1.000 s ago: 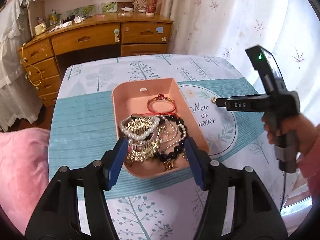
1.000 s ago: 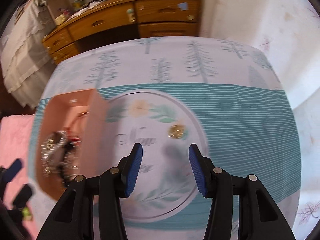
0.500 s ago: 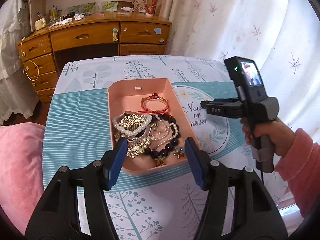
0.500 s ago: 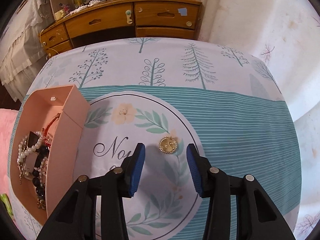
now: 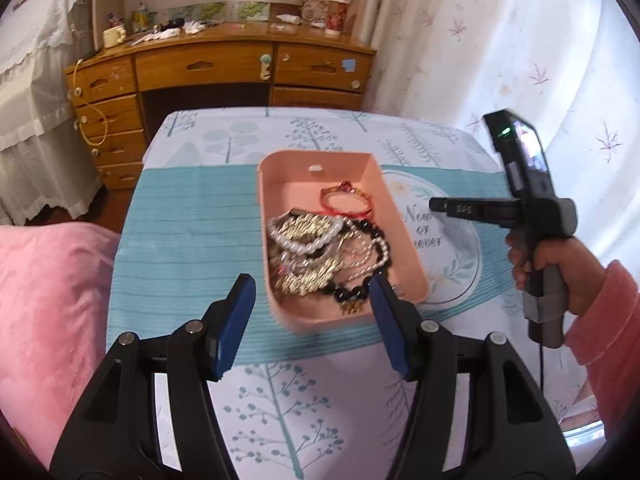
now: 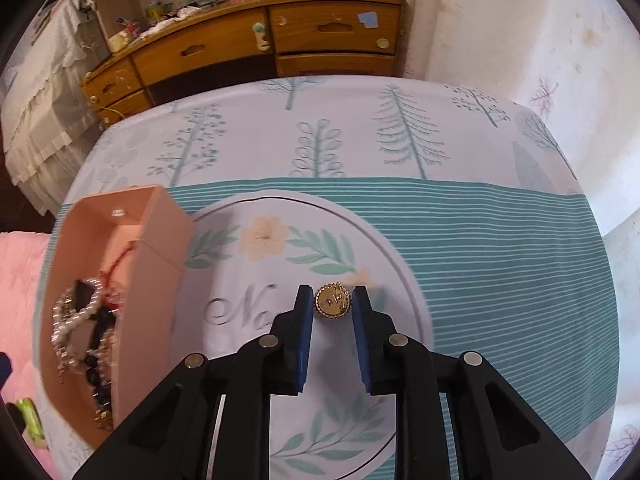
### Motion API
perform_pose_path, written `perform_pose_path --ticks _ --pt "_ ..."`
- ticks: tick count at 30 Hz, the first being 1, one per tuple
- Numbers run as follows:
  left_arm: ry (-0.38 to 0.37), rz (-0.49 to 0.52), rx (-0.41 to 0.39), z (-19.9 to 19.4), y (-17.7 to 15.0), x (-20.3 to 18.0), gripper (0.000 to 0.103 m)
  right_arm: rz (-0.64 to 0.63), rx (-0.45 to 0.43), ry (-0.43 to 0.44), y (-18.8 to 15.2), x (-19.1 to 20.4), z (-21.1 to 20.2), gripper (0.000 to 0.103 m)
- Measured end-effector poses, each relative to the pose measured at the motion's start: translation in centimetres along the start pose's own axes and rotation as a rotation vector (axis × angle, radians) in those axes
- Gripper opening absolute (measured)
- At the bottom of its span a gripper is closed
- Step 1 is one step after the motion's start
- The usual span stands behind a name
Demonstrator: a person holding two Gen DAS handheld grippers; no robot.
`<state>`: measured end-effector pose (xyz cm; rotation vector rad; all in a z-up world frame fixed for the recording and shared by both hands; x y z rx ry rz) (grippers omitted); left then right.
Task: Organize jewelry
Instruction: 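Carry the gold coin into the pink box and open the right tool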
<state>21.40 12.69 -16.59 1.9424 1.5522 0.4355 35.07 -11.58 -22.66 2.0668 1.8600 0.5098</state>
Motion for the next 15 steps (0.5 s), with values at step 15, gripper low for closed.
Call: perform_pose_path --ticks 15 --pt "0.1 -0.027 0.035 -2.2 -3.0 -2.1 0.056 -0.324 -0.212 0.381 -5.3 9.1 -10.6 0.02"
Point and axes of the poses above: each gripper's, at about its wrist camera, not at the fingertips, and z roughly the way its jaws point, x to its left, y to its top, the point moved 2 cm from there along z, roughly the way its jaws point, and after that the axes turned 5 degrees about z, right-handed, at the moved point
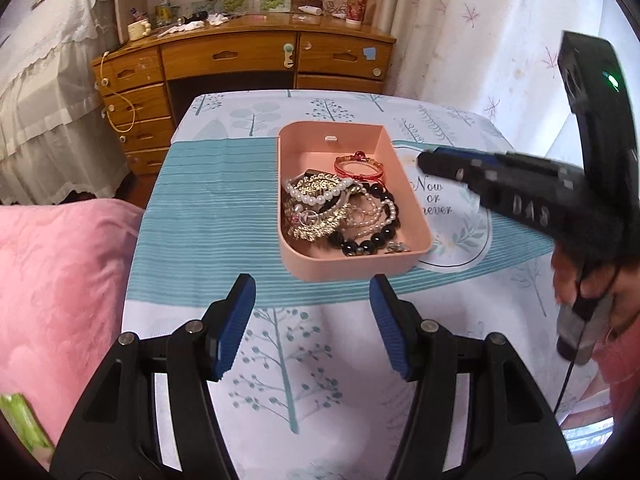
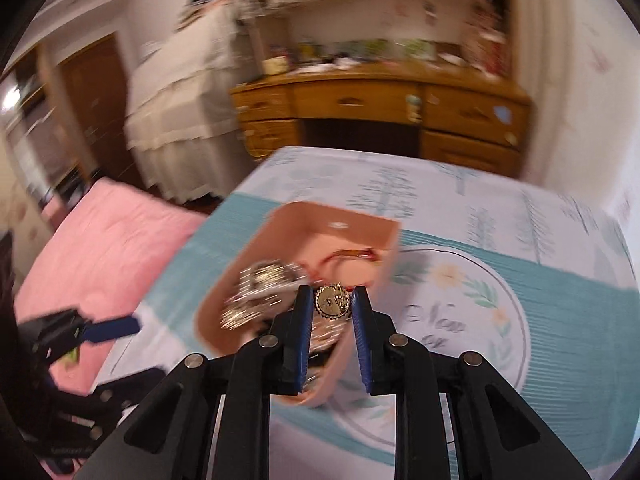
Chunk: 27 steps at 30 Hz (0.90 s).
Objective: Organize jewelry
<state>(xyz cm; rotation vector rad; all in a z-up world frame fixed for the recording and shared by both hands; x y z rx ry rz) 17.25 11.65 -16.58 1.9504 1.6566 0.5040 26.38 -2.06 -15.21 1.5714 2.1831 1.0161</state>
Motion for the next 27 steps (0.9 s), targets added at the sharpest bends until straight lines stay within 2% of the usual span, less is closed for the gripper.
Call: perform_pose_path --ticks 3,4,5,6,8,10,11,12,13,14,16,17,19,20,22,26,27 --pt "0.003 -0.068 0.024 -1.2 0.3 -0.2 0.056 -0.045 0.009 0.044 -1.0 1.9 -0.6 0.022" --pt "0.009 -0.087 0.027 -1.7 0.1 -0.2 0.056 -0.046 0.017 0.047 -1.3 2.2 -0.7 0.026" --pt "0.028 -0.128 0.04 -2.5 0.2 -0.2 0.056 -0.039 0.032 0.046 -1.4 2.5 -0.8 0.037" --pt "0.034 -0.152 0.046 -3.1 0.2 -0.1 0.056 -0.033 0.042 0.055 -1.6 2.5 -1.1 0.042" --pt "0.015 -0.181 0.051 -4.7 0.2 -0.5 0.056 -0.028 0.031 0.071 -1.7 2.8 -2.4 0.042" --pt "0.036 -0.166 0.07 -6.2 0.2 -1.4 0.056 -0.013 0.007 0.059 -2.0 2.9 -4.9 0.044" --pt "0.05 -0.146 0.082 -6.9 0.1 -2.1 0.056 0.001 0.004 0.058 -2.2 2.7 -5.9 0.052" --pt "0.063 -0.124 0.089 -7.6 0.0 -3.0 0.056 0.029 0.005 0.056 -2.8 2.4 -7.3 0.069" --pt "0.081 -0.107 0.097 -8.4 -0.1 -3.8 0.057 0.067 0.016 0.047 -3.5 2.1 -8.7 0.079" --pt "0.098 -0.101 0.106 -8.8 -0.1 -4.4 0.057 0.105 0.032 0.031 -4.2 1.5 -10.2 0.093" --pt "0.173 -0.11 0.184 -9.4 -0.4 -6.4 0.057 0.175 0.122 -0.045 -6.2 0.9 -12.6 0.096" --pt "0.169 -0.135 0.22 -9.7 -0.7 -7.2 0.057 0.182 0.167 -0.063 -7.0 0.7 -13.6 0.096" --pt "0.113 -0.187 0.255 -10.2 -1.0 -8.5 0.057 0.152 0.257 -0.084 -9.4 0.5 -16.2 0.096" --pt "0.061 -0.221 0.256 -10.7 -1.3 -9.5 0.057 0.136 0.277 -0.096 -10.3 0.2 -17.2 0.097" --pt "0.049 -0.236 0.264 -11.2 -1.8 -11.1 0.057 0.121 0.315 -0.151 -12.4 -0.6 -19.8 0.099" --pt "0.06 -0.115 0.295 -11.6 -2.3 -15.9 0.058 0.2 0.353 -0.205 -15.5 -3.3 -23.9 0.102" --pt "0.054 -0.086 0.287 -11.8 -2.1 -16.9 0.061 0.238 0.352 -0.211 -16.0 -4.1 -24.8 0.102"
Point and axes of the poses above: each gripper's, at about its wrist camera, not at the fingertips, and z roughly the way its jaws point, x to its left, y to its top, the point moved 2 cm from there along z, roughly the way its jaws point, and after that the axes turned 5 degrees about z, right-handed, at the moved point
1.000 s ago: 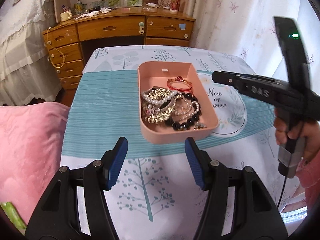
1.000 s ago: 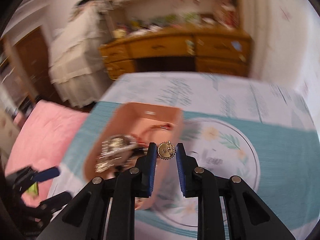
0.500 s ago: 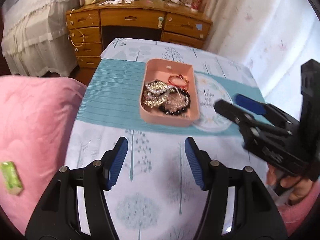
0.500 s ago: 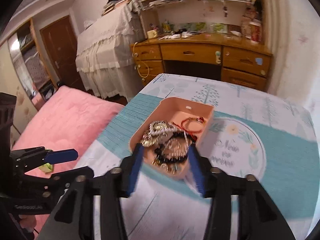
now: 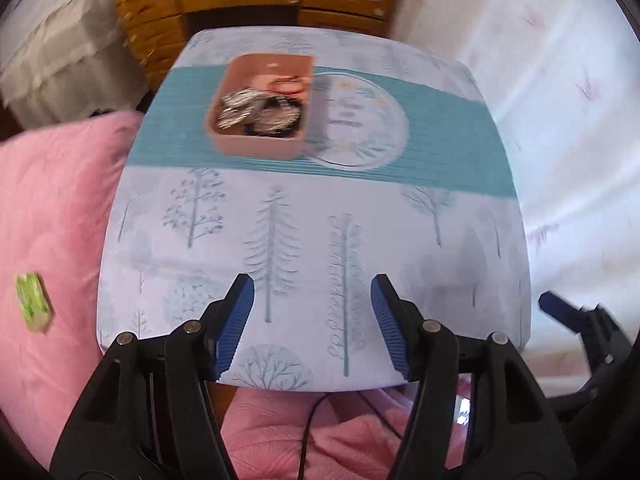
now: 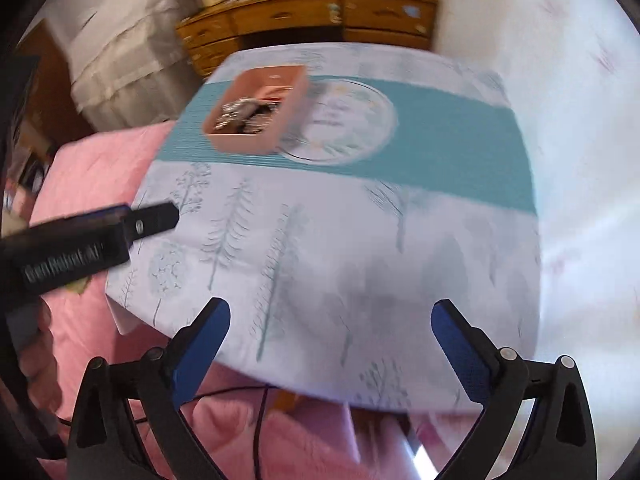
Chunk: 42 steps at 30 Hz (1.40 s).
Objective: Organize jewelry
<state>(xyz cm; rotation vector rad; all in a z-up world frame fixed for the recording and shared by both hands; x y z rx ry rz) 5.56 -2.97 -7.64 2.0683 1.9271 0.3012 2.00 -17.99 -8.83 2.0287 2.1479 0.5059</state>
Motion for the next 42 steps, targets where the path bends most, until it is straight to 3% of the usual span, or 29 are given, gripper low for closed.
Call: perform_pose_path --ticks 3,9,13,17,29,42 --pt "0.028 0.045 -0.03 -1.0 0.1 -2.0 0.081 0.065 -0.019 0.005 -0.7 -2.7 -1.7 0.102" --pt "0.032 0.049 -0.09 -3.5 0.1 -3.1 0.085 0.136 -0.048 0.063 -1.5 -5.1 -4.7 0.102" --pt "0.058 0.035 -0.099 -3.9 -0.1 -2.8 0.087 0.109 -0.101 0.069 -0.8 -3.9 -5.4 0.102" --pt "0.08 0.024 -0.132 -4.3 -0.3 -2.5 0.103 0.057 -0.138 0.079 -0.4 -2.1 -5.9 0.102" --pt "0.106 -0.015 -0.217 -7.0 -1.5 -1.0 0.103 0.068 -0.238 0.018 -0.6 -1.2 -8.2 0.103" --pt "0.114 -0.047 -0.213 -7.1 -2.5 0.2 0.103 0.068 -0.214 0.035 -1.0 -0.6 -8.0 0.103"
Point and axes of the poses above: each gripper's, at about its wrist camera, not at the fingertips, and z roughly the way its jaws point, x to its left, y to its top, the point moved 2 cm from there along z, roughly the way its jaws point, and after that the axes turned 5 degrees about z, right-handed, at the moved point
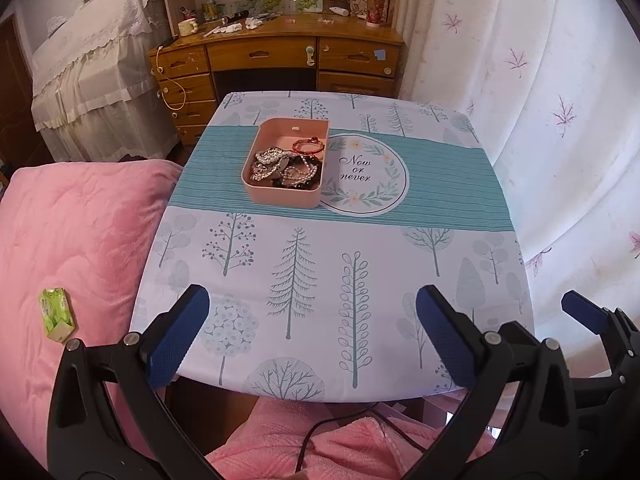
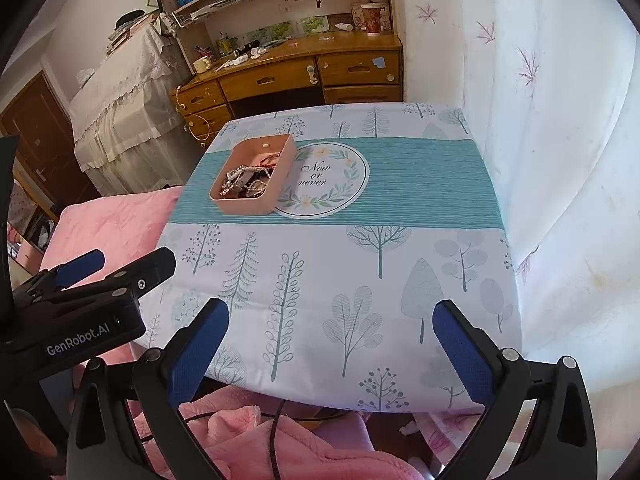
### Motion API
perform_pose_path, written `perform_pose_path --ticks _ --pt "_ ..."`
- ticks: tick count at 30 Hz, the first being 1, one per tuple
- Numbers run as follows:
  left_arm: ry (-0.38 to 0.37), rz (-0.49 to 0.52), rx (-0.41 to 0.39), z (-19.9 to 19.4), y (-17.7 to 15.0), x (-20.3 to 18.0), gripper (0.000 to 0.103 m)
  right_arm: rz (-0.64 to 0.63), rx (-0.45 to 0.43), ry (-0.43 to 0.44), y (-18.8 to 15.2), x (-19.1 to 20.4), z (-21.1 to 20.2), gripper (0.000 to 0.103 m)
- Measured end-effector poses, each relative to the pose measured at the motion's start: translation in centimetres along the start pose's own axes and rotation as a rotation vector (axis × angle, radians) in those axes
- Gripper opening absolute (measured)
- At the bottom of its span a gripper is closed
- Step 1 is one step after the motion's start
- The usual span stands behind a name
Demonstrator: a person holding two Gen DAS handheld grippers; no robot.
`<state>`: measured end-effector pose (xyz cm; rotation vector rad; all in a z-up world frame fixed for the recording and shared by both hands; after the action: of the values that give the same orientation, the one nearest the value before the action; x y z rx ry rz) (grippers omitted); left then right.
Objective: Organize jewelry
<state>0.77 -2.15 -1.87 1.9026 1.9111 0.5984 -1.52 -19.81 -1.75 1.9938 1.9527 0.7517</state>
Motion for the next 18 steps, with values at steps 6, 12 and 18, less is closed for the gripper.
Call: perform_pose_path --ticks 6,12,18 --pt "0.001 0.007 -0.003 0.1 0.1 -0.2 0.103 0.016 0.011 -0.021 0.1 -0.3 0.5 0.103" --pt "0.002 0.033 0.001 0.3 0.4 -0.8 0.103 0.009 0.013 -0.027 0.1 -0.6 0.7 0.103" --pt "0.005 0.053 0.002 0.5 0.6 -1.3 0.103 0.013 0.035 -0.044 0.0 -0.7 1.4 0.103"
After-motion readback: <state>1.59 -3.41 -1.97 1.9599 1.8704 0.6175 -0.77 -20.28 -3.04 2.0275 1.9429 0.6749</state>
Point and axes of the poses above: each gripper's, at about its wrist camera, not at the fingertips, and z roughly the way its jaws point, x to its left, y to its top, the point moved 2 cm from there along z, roughly the way its jaws point, and after that the axes turned 5 degrees about z, right-handed, at the moved point
